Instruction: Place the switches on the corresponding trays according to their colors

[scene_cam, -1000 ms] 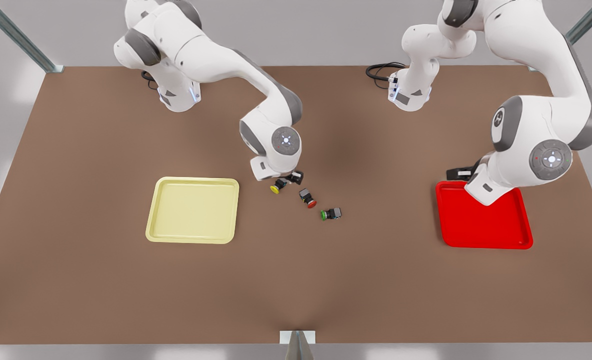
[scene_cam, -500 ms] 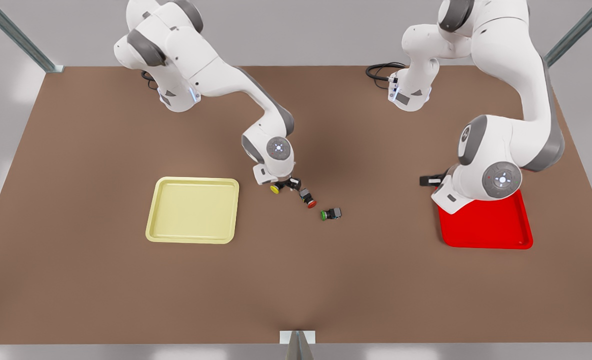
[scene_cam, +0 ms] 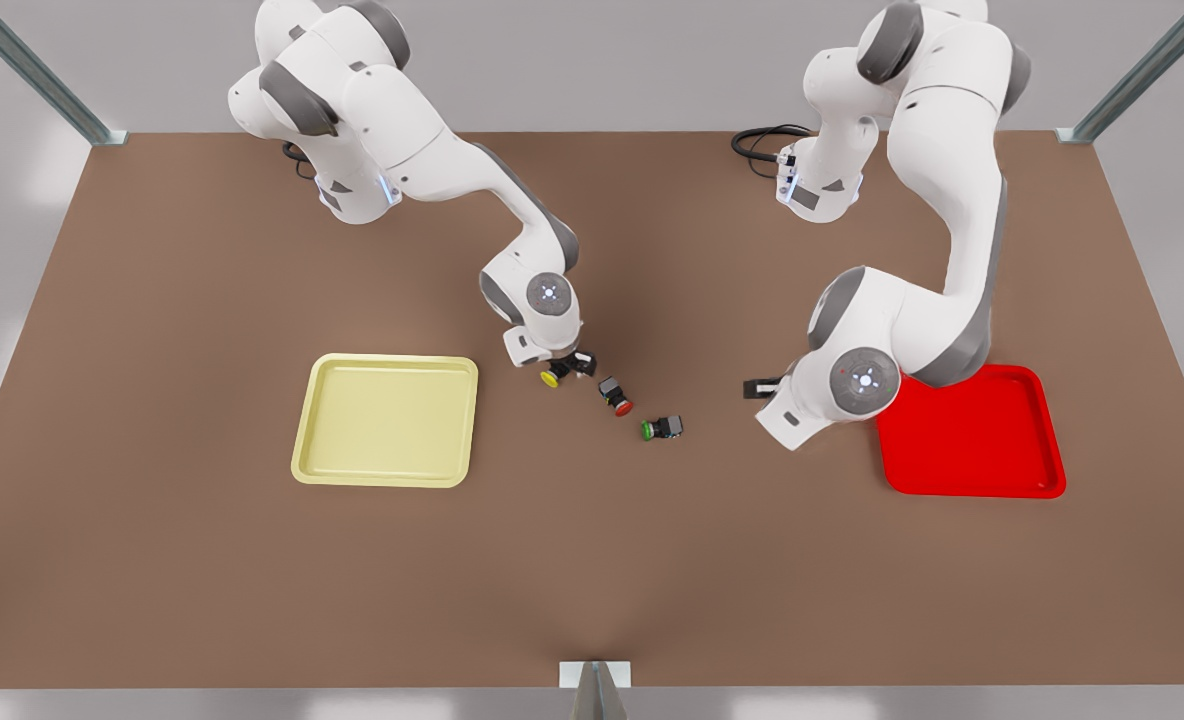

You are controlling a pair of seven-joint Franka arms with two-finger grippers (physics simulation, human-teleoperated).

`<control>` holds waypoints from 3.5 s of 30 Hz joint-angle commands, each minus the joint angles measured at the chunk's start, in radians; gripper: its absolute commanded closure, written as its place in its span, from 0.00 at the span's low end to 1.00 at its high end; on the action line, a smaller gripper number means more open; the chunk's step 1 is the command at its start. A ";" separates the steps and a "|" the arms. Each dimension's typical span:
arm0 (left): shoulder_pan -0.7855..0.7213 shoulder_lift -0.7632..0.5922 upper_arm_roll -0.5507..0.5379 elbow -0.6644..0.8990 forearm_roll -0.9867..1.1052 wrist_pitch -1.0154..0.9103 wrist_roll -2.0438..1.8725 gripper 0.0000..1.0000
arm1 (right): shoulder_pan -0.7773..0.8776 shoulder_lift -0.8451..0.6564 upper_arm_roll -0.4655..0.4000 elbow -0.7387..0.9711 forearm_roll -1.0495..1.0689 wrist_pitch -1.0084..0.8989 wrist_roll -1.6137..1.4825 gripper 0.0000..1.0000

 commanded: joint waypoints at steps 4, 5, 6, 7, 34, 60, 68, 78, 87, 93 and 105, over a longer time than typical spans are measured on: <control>-0.006 0.033 -0.073 0.002 0.002 0.098 -0.056 0.00 | 0.002 0.020 0.000 0.009 0.000 0.005 -0.002 0.00; -0.006 0.035 -0.073 0.000 0.002 0.104 -0.054 0.00 | 0.002 0.022 0.000 0.009 0.000 0.005 -0.002 0.00; -0.006 0.041 -0.084 0.000 0.004 0.119 -0.054 0.00 | 0.002 0.022 0.002 0.008 0.000 0.005 -0.002 0.00; -0.012 0.042 -0.088 0.000 0.004 0.135 -0.054 0.00 | 0.002 0.023 0.002 0.006 0.000 0.005 -0.002 0.00; -0.043 0.052 -0.101 0.014 -0.029 -0.025 -0.646 0.00 | 0.000 0.022 0.009 0.009 0.000 0.000 0.003 0.48; -0.201 0.118 -0.117 0.055 -0.055 0.119 -0.970 0.00 | -0.379 -0.175 -0.196 0.009 -0.003 -0.433 -1.068 0.00; -0.299 0.173 -0.111 0.043 0.013 0.178 -1.053 0.01 | -0.376 -0.340 -0.156 0.211 -0.092 -0.751 -1.187 0.00; -0.325 0.279 -0.108 0.022 0.110 0.282 -1.059 0.01 | -0.442 -0.563 -0.095 0.483 -0.138 -1.008 -1.253 0.00; -0.454 0.322 0.005 0.023 0.094 0.486 -1.062 0.01 | -0.428 -0.572 -0.089 0.508 -0.176 -1.115 -1.249 0.00; -0.537 0.306 0.120 -0.017 0.105 0.434 -1.048 0.01 | -0.425 -0.567 -0.069 0.505 -0.173 -1.115 -1.187 0.00; -0.545 0.315 0.146 -0.050 0.108 0.454 -1.053 0.01 | -0.417 -0.566 -0.015 0.505 -0.178 -1.118 -1.201 0.00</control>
